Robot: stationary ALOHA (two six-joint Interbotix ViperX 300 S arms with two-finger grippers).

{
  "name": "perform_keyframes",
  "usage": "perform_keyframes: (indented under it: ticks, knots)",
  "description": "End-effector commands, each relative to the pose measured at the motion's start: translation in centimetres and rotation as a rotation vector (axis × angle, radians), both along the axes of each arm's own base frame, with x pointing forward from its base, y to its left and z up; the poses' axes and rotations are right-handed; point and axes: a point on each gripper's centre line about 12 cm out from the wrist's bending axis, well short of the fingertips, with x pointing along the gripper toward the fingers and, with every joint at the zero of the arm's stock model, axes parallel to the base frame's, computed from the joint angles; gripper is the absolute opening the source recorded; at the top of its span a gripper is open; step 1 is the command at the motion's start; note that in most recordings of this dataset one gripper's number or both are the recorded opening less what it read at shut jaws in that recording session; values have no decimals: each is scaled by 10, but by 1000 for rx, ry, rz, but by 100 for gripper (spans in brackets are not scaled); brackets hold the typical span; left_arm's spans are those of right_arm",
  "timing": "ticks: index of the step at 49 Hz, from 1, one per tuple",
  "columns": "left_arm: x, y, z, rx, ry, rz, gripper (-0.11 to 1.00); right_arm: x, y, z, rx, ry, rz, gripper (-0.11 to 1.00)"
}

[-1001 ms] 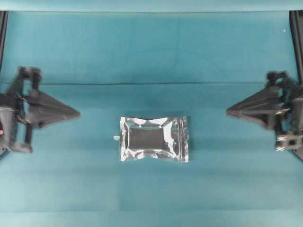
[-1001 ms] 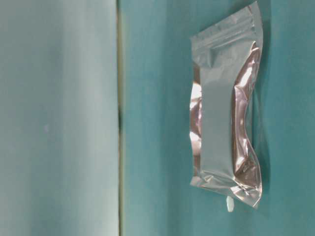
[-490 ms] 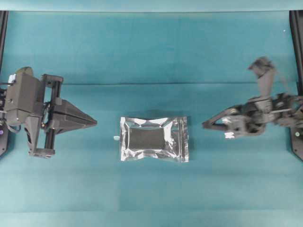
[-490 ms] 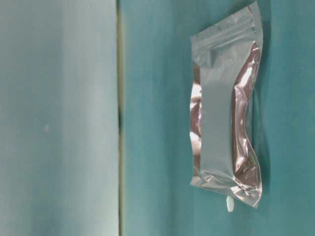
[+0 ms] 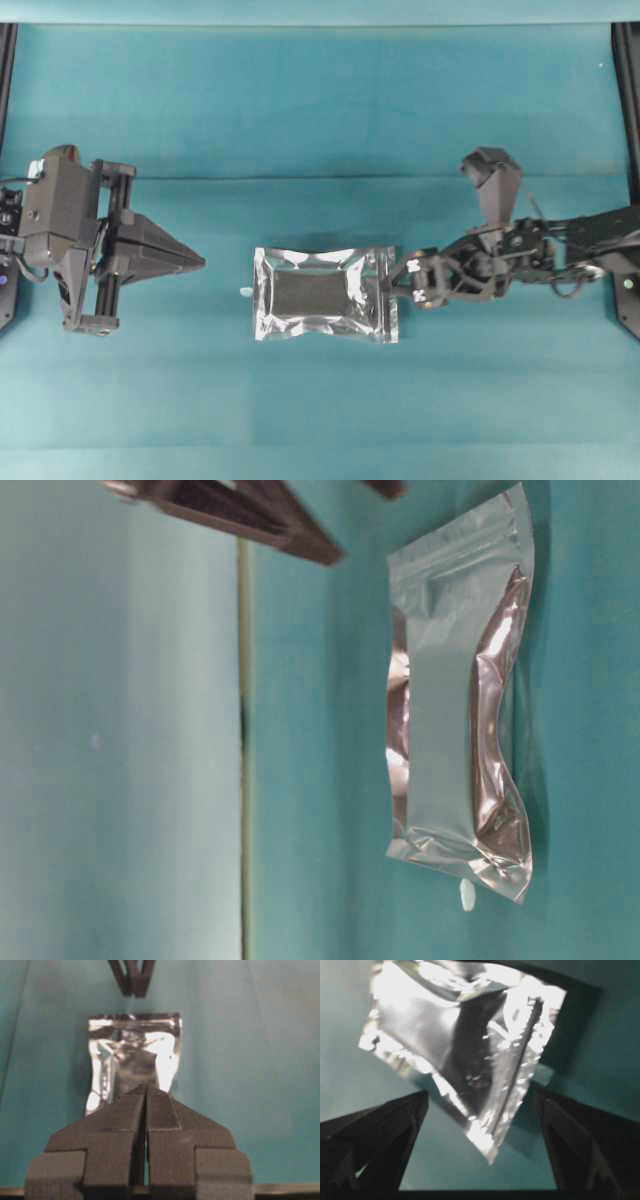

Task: Hand over the silver zip bag and make it stand upright.
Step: 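Move the right gripper to the right edge of the silver zip bag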

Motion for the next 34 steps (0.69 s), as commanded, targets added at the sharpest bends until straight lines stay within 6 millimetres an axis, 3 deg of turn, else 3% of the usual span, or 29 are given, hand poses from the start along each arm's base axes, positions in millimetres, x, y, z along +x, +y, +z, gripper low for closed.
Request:
perform_keyframes:
  ticks: [1, 21, 34]
  knots:
    - [3, -1, 9, -1, -26, -2, -7, 4, 1, -2, 9, -16, -15, 99]
    - [2, -1, 6, -1, -20, -2, -7, 10, -2, -28, -16, -22, -39, 99]
    - [2, -1, 6, -1, -20, -2, -7, 23, -4, -28, -34, -87, -53, 99]
